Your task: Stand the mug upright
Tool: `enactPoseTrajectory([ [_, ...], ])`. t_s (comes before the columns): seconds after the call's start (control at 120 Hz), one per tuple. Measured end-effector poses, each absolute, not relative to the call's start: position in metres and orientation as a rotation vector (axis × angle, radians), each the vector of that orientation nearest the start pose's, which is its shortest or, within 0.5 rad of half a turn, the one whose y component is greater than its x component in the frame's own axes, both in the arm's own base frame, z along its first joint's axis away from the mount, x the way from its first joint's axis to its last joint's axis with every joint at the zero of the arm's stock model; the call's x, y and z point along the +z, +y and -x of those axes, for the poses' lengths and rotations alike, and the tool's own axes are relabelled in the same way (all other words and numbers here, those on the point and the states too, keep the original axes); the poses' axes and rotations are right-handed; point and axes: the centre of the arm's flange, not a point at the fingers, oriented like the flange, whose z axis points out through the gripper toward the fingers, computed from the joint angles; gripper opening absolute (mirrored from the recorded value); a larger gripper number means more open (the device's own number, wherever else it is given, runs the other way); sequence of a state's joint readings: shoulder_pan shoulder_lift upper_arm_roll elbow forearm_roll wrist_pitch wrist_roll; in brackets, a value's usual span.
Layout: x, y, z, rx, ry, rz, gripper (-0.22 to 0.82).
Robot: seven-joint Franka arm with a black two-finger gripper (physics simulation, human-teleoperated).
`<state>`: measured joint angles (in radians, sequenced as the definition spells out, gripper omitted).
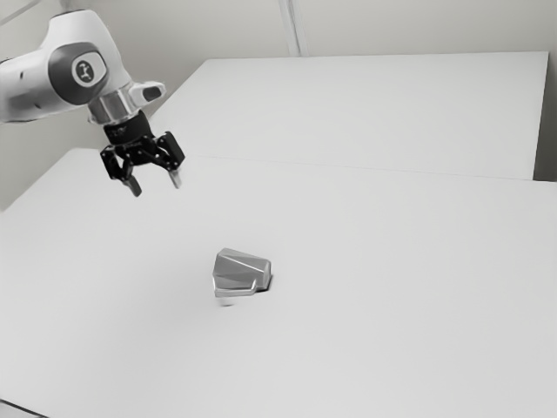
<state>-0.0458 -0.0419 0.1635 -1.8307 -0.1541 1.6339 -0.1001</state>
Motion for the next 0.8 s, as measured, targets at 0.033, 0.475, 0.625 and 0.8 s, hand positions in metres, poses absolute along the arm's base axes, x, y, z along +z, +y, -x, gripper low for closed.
enactPoseTrajectory([
  [0.033,0.523,0.057,-0.529,0.273,-0.435,3.287,0.6],
  [0.475,0.413,0.066,-0.528,0.209,-0.43,3.622,0.6],
  [0.625,0.393,0.056,-0.53,0.133,-0.326,3.713,0.6],
  [0.8,0.364,0.044,-0.519,0.116,-0.189,3.789,0.6],
])
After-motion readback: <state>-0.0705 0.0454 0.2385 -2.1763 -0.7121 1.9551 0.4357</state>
